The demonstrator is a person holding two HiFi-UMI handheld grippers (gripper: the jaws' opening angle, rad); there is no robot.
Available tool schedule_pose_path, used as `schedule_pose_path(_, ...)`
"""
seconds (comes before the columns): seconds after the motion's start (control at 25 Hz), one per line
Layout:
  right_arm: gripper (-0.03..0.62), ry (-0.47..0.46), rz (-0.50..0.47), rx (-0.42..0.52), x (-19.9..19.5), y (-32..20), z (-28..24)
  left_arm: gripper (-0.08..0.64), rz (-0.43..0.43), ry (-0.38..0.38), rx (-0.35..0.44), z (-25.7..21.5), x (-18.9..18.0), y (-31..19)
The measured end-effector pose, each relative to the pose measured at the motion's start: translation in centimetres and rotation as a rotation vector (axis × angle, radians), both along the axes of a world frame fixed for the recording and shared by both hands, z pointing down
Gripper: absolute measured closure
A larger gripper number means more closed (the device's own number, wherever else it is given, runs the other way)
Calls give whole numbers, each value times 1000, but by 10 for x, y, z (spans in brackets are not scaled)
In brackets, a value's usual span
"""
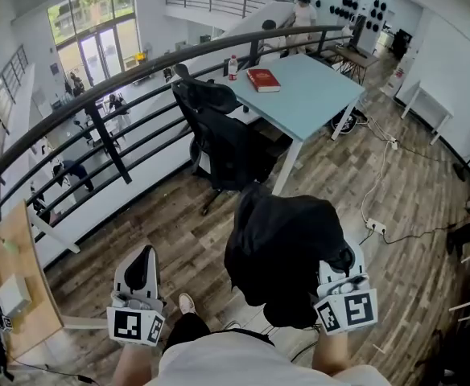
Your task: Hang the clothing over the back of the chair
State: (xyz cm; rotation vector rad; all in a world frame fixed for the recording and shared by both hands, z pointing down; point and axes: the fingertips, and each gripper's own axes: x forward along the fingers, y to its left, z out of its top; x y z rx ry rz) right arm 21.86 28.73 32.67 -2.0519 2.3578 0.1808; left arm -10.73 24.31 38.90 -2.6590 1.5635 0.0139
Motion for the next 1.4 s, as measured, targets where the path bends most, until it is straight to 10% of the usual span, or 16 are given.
schedule_pose_path(0.88, 491, -56, 216, -18, -6, -205, -11, 538, 156, 106, -33, 15, -17, -276)
schedule_pose_path(1.4, 489, -90, 230, -39, -6, -287, -15, 538, 224, 132, -96, 31, 3, -358)
